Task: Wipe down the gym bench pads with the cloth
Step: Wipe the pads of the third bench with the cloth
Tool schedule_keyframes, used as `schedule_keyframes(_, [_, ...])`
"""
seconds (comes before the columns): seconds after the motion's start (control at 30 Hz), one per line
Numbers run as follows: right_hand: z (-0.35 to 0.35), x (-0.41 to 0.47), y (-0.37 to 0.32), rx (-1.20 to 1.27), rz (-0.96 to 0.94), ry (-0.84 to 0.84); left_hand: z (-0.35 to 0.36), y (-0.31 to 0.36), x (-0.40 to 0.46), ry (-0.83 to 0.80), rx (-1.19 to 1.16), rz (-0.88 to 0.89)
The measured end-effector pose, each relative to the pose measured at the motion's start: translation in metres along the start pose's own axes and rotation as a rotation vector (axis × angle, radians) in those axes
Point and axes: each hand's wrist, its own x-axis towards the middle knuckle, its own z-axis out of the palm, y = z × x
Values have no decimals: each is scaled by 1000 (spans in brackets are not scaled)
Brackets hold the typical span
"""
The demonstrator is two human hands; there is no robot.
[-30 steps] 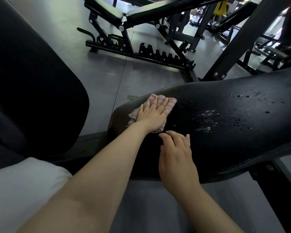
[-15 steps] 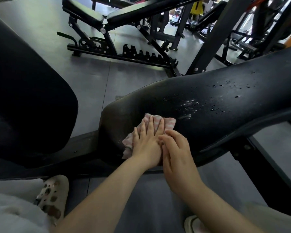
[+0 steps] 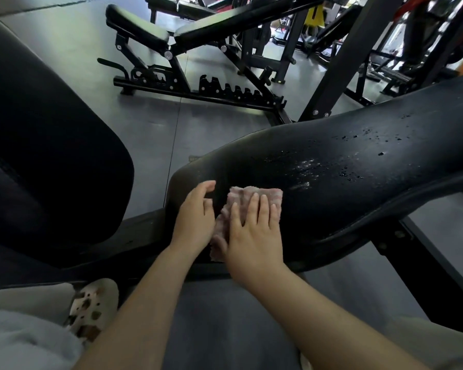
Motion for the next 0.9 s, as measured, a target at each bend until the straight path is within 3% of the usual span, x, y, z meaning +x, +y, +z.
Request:
schedule_keyframes(0.07, [9, 0, 6, 33, -53, -9, -1, -19, -1, 29, 269, 94])
schedule_keyframes(0.17, [12, 2, 23, 51, -171, 65, -2, -40, -3, 57, 444, 146])
schedule_keyframes(0.33, [16, 4, 58, -103, -386, 64, 6, -52, -5, 159, 423, 189])
schedule_keyframes(0.47, [6, 18, 57, -141, -421, 49, 9, -52, -6, 221, 388, 175])
schedule_keyframes(0.57, [-4, 46, 50, -190, -450, -116, 10, -50, -6, 245, 358, 154])
schedule_keyframes(0.9, [5, 151, -10, -67, -198, -135, 11, -49, -8, 298, 313, 147])
